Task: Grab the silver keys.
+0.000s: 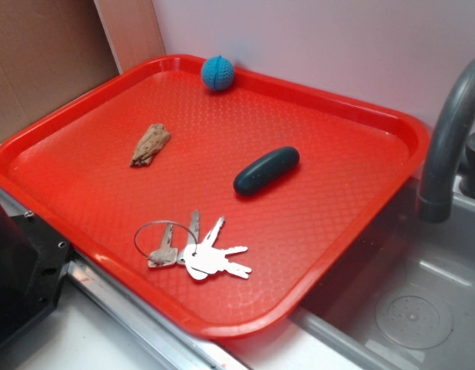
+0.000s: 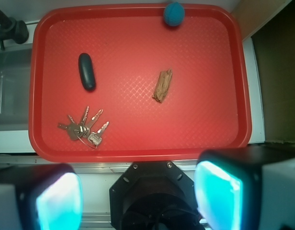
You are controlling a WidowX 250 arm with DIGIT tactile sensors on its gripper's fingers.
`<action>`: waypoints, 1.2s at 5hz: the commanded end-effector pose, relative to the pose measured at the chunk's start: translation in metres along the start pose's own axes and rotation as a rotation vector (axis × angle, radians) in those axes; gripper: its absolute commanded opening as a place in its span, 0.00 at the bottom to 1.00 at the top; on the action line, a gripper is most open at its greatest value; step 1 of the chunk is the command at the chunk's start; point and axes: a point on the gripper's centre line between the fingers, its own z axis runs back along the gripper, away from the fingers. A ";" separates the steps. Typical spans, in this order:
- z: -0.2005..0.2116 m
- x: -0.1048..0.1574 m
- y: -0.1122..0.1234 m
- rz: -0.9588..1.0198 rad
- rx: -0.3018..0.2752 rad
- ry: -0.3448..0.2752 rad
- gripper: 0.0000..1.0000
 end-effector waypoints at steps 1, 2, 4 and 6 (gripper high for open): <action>0.000 0.000 0.000 0.000 0.000 0.000 1.00; -0.019 0.022 -0.023 -0.149 -0.013 -0.058 1.00; -0.062 0.042 -0.094 -0.457 -0.036 -0.091 1.00; -0.101 -0.003 -0.116 -0.565 -0.134 0.020 1.00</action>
